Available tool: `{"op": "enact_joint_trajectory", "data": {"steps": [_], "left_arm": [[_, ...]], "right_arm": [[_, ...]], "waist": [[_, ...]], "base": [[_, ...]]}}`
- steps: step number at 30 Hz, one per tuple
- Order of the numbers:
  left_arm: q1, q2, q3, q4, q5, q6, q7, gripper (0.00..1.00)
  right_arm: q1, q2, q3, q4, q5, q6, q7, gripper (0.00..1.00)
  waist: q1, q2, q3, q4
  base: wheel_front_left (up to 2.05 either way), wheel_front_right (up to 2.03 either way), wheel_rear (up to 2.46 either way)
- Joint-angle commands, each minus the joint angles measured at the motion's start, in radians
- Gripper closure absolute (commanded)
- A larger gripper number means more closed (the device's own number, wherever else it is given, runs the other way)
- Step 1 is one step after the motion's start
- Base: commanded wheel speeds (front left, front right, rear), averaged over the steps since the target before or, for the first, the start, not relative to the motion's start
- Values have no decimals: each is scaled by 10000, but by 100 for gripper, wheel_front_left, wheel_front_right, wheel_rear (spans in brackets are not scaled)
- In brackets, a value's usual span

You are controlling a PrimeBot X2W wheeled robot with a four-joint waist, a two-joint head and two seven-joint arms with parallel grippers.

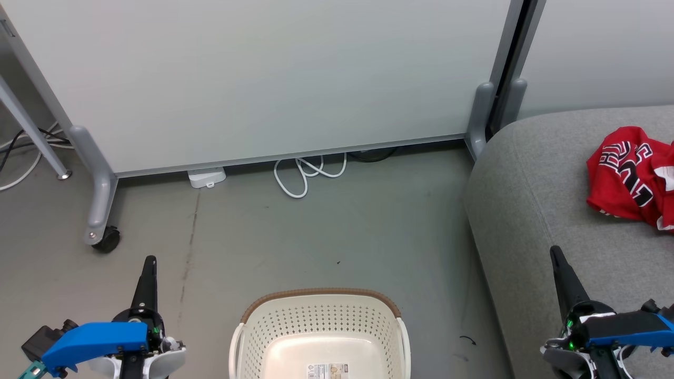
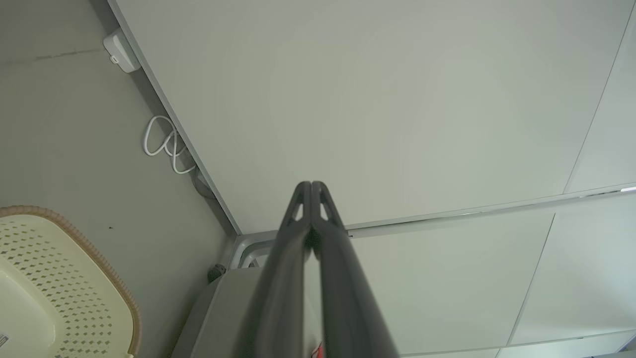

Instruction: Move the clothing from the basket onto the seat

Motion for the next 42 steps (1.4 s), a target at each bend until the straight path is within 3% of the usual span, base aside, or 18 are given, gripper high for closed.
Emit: {"op": "enact_joint_trajectory", "data": {"steps": [1,28,42], "left_arm": [[-187,8,72,-104,-209,-19,87,100],[-302,-83,354,-315,-1884,-25,577,100],[-283,-82,348,-311,-1860,-25,576,100]], "right_arm": [[-207,-47,-31,-78,282,6,78,100],[-254,-55,-177,-70,2332,7,460,100],[-253,-55,-174,-68,2301,7,461,100]], "waist": [[0,0,-2,-3],[0,0,-26,-41],[0,0,-26,-41]], "base": [[0,0,0],[0,0,0],[0,0,0]]}}
